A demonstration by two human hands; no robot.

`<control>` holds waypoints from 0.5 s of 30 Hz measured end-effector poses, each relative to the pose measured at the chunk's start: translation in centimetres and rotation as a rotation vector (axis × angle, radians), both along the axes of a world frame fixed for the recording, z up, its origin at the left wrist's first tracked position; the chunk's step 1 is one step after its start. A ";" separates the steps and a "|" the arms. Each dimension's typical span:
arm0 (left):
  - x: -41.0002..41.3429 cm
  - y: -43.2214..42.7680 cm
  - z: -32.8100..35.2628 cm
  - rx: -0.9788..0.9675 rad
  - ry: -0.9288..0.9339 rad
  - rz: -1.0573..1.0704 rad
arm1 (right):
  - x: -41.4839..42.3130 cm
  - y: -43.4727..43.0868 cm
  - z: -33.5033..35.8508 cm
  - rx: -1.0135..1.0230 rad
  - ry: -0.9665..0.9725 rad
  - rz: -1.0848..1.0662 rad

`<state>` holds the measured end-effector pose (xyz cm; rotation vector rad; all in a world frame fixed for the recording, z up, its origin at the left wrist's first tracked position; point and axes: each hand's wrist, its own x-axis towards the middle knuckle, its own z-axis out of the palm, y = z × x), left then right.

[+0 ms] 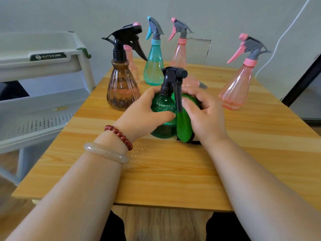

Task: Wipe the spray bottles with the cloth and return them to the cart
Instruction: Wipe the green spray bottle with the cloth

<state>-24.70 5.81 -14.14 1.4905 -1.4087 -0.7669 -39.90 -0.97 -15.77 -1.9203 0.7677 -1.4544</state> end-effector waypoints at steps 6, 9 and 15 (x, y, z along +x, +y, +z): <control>-1.2 -0.1 -0.7 -0.082 -0.160 0.111 | 0.2 -0.4 0.0 0.090 -0.010 -0.008; -1.0 0.1 -0.8 -0.121 -0.223 0.124 | 0.0 0.0 -0.1 -0.030 0.004 0.013; 0.0 0.3 -0.6 -0.087 -0.071 0.042 | 0.1 -0.9 0.0 0.157 0.097 -0.011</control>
